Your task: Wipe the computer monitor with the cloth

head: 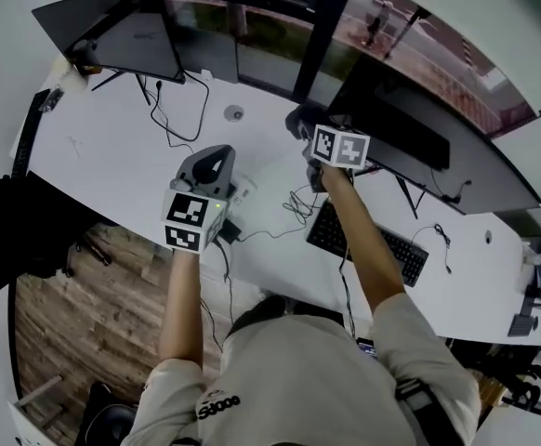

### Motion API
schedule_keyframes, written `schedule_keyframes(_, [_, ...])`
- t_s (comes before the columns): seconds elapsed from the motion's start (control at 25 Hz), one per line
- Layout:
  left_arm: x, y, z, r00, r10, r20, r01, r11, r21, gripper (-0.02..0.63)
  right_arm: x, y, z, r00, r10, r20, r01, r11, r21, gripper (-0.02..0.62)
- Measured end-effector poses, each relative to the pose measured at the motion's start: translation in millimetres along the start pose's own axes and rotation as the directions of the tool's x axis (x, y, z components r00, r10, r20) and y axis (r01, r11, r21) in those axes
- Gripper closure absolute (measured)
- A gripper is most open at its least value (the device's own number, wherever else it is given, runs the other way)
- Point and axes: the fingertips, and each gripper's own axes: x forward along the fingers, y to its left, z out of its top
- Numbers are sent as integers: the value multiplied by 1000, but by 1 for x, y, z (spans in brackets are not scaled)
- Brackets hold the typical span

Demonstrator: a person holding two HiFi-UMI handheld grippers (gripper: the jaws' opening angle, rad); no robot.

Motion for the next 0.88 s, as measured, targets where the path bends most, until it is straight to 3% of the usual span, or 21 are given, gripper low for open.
schedule_keyframes(0.52, [-16,-17,45,994,60,88,-60,998,-7,588,-61,36,82,992,72,101,-58,989,-137,492])
schedule_keyframes(0.88, [-33,-32,66,991,66,113,-70,997,32,588,-96,57,137,973,97,208,-65,985,-158,492])
